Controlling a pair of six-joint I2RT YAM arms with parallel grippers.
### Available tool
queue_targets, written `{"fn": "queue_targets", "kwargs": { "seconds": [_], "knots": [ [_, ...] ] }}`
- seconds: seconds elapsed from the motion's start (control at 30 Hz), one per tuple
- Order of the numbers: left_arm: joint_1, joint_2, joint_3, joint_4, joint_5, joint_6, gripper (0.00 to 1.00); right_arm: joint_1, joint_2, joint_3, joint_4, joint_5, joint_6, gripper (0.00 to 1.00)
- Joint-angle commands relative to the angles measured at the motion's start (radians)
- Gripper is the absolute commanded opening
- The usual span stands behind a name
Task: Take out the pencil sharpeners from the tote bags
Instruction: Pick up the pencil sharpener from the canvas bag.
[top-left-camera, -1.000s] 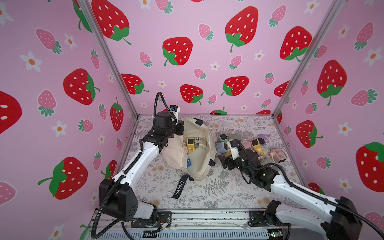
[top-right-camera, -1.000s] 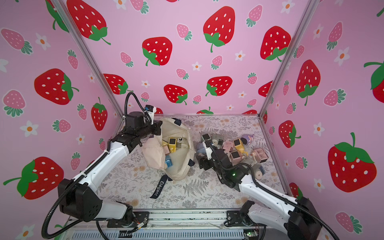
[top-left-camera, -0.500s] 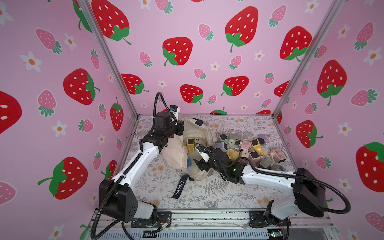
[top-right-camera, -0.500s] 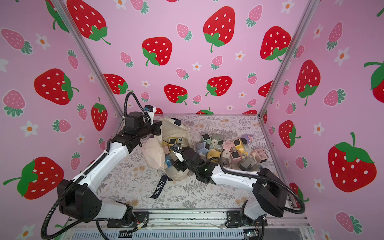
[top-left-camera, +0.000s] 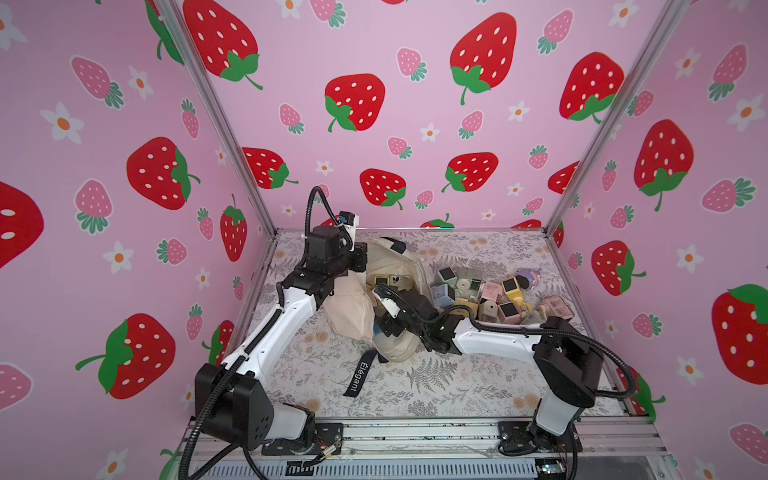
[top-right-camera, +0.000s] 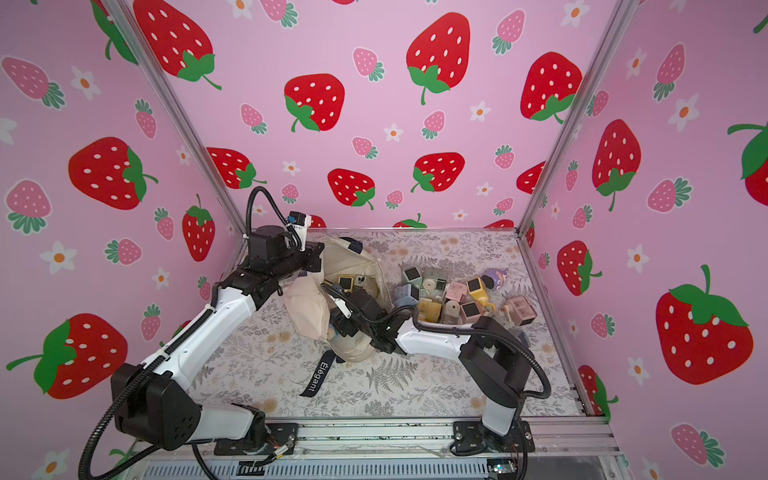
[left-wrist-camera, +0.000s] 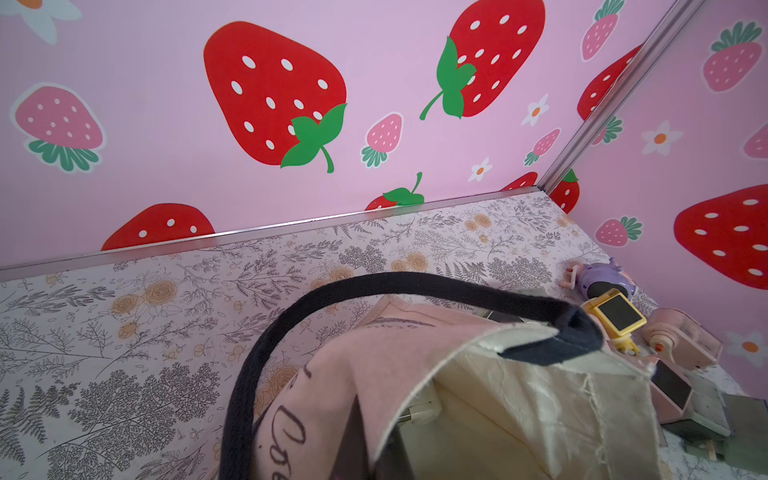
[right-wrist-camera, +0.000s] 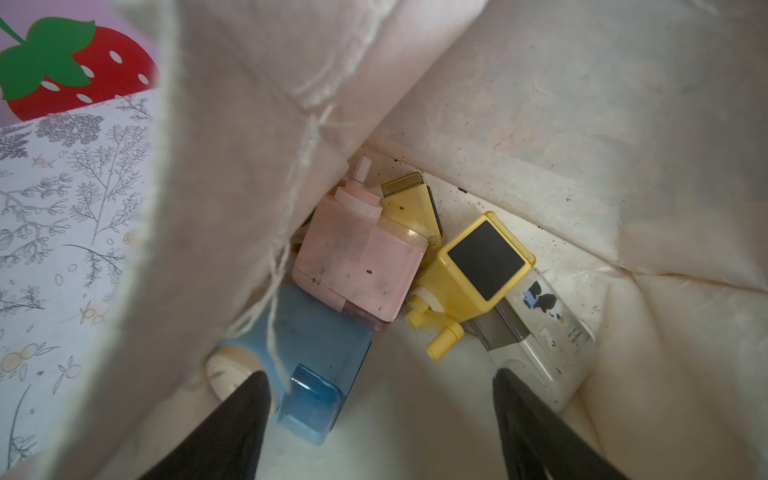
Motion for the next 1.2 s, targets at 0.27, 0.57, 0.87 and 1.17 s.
{"fn": "queue_targets", "kwargs": {
  "seconds": [0.27,0.57,0.87,1.17],
  "knots": [
    [-0.003,-0.056,-0.037,0.166,0.073,0.028,0.0,-0.094,0.108,0.055,0.064,0.014,0.177,0.86],
    [-0.002,-0.048,-0.044,0.172,0.064,0.041,0.0,-0.099,0.283,0.23,0.053,0.135,0.319,0.93],
    [-0.003,-0.061,-0.047,0.172,0.083,0.021,0.0,-0.114,0.406,0.372,-0.025,0.273,0.397,0.94],
    [-0.002,-0.064,-0.049,0.173,0.082,0.017,0.0,-0.131,0.425,0.376,-0.063,0.399,0.391,0.86]
  ]
}}
